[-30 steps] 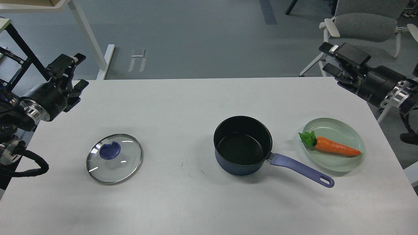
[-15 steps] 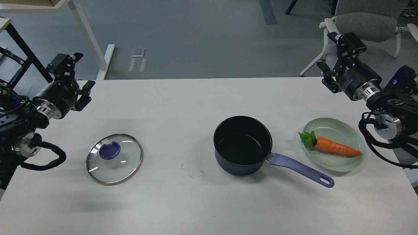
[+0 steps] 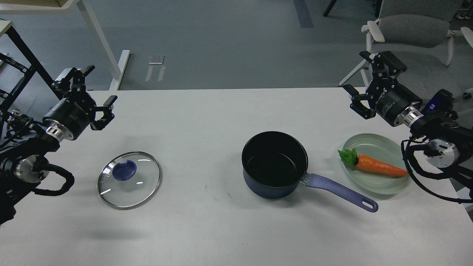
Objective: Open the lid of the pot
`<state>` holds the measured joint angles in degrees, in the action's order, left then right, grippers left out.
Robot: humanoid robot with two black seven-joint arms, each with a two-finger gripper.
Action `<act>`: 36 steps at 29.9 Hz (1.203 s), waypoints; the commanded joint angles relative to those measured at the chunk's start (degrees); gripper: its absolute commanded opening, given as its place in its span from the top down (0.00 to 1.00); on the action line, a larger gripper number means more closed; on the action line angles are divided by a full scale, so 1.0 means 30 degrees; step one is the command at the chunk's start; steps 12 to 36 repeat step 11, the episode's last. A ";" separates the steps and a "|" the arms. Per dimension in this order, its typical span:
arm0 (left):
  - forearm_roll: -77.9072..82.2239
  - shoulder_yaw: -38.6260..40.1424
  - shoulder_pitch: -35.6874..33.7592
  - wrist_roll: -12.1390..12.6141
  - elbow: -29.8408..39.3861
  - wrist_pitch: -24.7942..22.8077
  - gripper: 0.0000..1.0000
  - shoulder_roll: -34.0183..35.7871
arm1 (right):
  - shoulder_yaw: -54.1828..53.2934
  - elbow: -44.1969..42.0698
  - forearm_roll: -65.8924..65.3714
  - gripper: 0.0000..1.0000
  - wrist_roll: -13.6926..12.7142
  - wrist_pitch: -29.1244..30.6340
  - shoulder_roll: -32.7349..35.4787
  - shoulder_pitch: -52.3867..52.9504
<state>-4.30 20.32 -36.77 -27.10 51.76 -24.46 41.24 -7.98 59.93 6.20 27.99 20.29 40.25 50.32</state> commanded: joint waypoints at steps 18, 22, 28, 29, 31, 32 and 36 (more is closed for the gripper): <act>0.0231 -0.0006 0.0246 0.0009 -0.0115 -0.0751 0.01 0.0140 | -0.0066 -0.0172 0.0393 0.00 0.0002 0.1585 0.0205 -0.0427; 0.0231 -0.0006 0.0246 0.0009 -0.0115 -0.0751 0.01 0.0140 | -0.0066 -0.0172 0.0393 0.00 0.0002 0.1585 0.0205 -0.0427; 0.0231 -0.0006 0.0246 0.0009 -0.0115 -0.0751 0.01 0.0140 | -0.0066 -0.0172 0.0393 0.00 0.0002 0.1585 0.0205 -0.0427; 0.0231 -0.0006 0.0246 0.0009 -0.0115 -0.0751 0.01 0.0140 | -0.0066 -0.0172 0.0393 0.00 0.0002 0.1585 0.0205 -0.0427; 0.0231 -0.0006 0.0246 0.0009 -0.0115 -0.0751 0.01 0.0140 | -0.0066 -0.0172 0.0393 0.00 0.0002 0.1585 0.0205 -0.0427; 0.0231 -0.0006 0.0246 0.0009 -0.0115 -0.0751 0.01 0.0140 | -0.0066 -0.0172 0.0393 0.00 0.0002 0.1585 0.0205 -0.0427; 0.0231 -0.0006 0.0246 0.0009 -0.0115 -0.0751 0.01 0.0140 | -0.0066 -0.0172 0.0393 0.00 0.0002 0.1585 0.0205 -0.0427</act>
